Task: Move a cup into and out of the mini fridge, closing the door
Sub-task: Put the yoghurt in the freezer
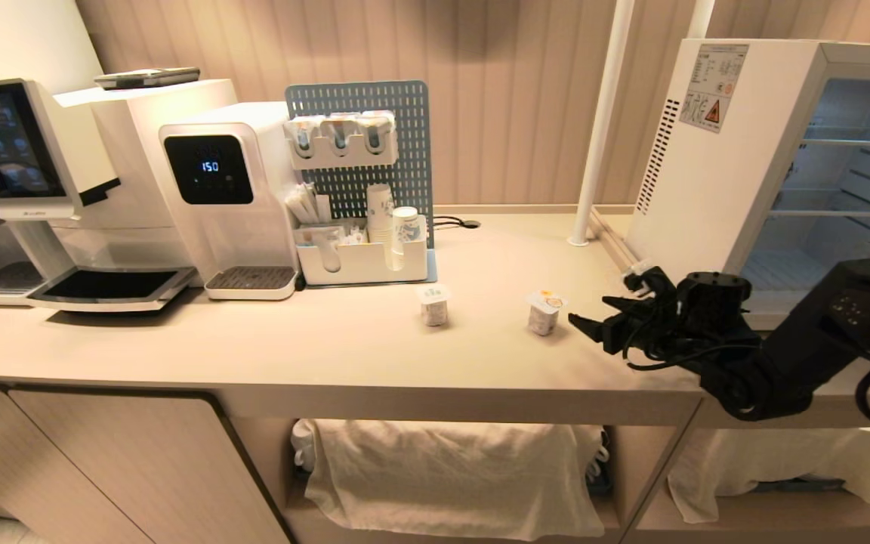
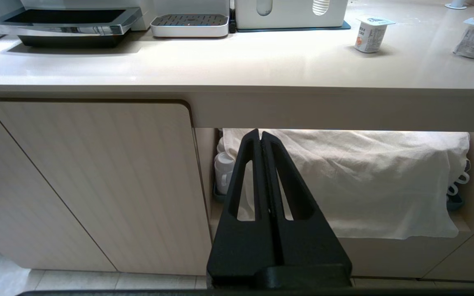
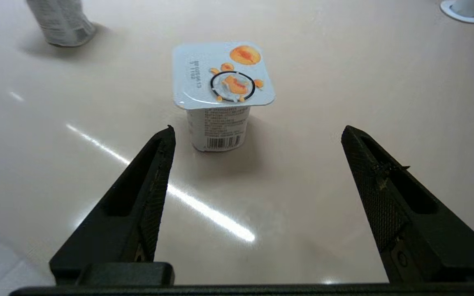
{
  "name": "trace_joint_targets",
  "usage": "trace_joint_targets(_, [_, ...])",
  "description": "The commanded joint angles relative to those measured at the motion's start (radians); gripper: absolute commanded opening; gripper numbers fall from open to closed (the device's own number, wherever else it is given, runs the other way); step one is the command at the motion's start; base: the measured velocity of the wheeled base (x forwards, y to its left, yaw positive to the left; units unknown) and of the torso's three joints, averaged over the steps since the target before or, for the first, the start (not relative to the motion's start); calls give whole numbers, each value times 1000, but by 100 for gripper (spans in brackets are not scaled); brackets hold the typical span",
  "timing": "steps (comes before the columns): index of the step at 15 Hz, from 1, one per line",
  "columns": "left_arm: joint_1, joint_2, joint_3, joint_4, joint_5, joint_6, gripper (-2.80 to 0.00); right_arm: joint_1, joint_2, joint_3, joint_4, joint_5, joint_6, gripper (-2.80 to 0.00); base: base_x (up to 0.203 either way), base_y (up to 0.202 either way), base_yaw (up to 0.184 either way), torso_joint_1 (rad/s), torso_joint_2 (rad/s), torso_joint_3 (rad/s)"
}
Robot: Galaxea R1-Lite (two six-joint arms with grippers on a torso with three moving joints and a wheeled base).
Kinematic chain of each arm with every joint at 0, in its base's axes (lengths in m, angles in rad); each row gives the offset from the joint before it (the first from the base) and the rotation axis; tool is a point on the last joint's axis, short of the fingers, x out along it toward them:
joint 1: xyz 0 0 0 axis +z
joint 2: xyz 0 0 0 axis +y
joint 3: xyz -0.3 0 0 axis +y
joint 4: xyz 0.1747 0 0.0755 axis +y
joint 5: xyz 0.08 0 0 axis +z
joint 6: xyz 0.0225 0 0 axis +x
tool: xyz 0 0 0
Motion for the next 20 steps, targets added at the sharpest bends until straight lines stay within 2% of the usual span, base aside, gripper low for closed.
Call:
trace_joint_targets(1, [-1,0,-1,0,0,-1,-280,44,101,-73,6,-66,-5,0,0,0,0,0,0,0])
trace_joint_targets(6, [-1,0,0,0,0,-1,-280,75,141,-153,52,-156,-41,0,0,0,0,0,0,0])
trace_joint_targets(9, [-1,0,0,-1,0,-1,-280,73,151,-270,192,-161,-43,0,0,0,0,0,0,0])
trace_joint_targets(17, [-1,0,0,0,0,-3,-280,105,220,-438,319,-178,-44,0,0,0,0,0,0,0])
trace_joint_targets(20, [-1,0,1,-1,0,-5,-280,110,252,-544,386,-193,-47,0,0,0,0,0,0,0])
